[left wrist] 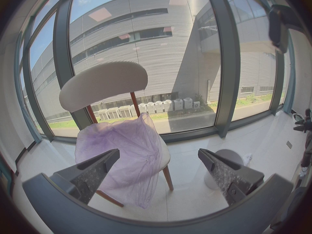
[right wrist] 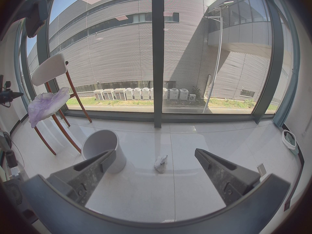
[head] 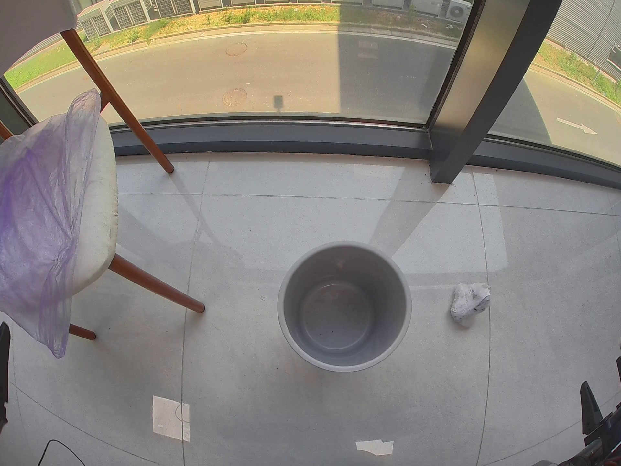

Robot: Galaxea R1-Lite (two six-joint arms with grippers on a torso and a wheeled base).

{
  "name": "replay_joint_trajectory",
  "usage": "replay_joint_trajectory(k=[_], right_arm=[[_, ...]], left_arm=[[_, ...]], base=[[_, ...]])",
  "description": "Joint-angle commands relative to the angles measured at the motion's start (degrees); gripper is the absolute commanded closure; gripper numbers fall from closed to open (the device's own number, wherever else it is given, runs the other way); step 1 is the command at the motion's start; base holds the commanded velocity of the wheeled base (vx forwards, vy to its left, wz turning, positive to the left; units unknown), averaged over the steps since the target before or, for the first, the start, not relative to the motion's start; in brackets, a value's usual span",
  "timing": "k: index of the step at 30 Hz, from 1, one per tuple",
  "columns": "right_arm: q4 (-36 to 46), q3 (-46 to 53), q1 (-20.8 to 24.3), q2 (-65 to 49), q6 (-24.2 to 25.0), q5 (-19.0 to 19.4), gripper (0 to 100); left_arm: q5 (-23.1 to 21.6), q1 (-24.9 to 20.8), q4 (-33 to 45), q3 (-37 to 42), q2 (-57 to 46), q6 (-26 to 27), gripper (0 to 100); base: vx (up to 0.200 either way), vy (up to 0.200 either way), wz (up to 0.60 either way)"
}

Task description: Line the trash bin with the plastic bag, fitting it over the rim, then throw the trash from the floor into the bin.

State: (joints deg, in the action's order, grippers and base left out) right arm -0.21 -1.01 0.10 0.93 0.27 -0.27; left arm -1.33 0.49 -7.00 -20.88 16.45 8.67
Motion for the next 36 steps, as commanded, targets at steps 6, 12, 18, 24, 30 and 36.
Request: replay_joint_trajectory(k=[6, 12, 18, 24, 30, 36], right_arm=[[-0.1, 0.9, 0.0, -0.9, 0.0, 0.0, 0], [0.0, 0.9, 0.0, -0.9, 0.1, 0.0, 0], [-0.1, 0.9, 0.0, -0.9, 0.1, 0.0, 0], [-0.1, 0.9, 0.0, -0.9, 0.2, 0.0, 0], [0.0, 0.9, 0.0, -0.9, 0.2, 0.0, 0], [-0.1, 0.9, 0.0, -0.9, 0.2, 0.0, 0]], left_arm=[[2.7, 0.0, -0.9, -8.6, 24.4, -0.1, 0], [2.9, 0.1, -1.2, -12.9, 34.3, 0.1, 0], [3.0, 0.2, -1.3, -17.3, 41.3, 0.1, 0], [2.6, 2.9, -3.3, -18.6, 46.2, 0.2, 0], [2.6, 3.0, -10.2, -18.8, 52.3, 0.2, 0], [2.5, 2.9, -10.8, -19.3, 55.1, 0.2, 0]], base=[[0.0, 0.0, 0.0], [0.0, 0.0, 0.0], [0.0, 0.0, 0.0], [0.0, 0.0, 0.0], [0.0, 0.0, 0.0], [0.0, 0.0, 0.0]])
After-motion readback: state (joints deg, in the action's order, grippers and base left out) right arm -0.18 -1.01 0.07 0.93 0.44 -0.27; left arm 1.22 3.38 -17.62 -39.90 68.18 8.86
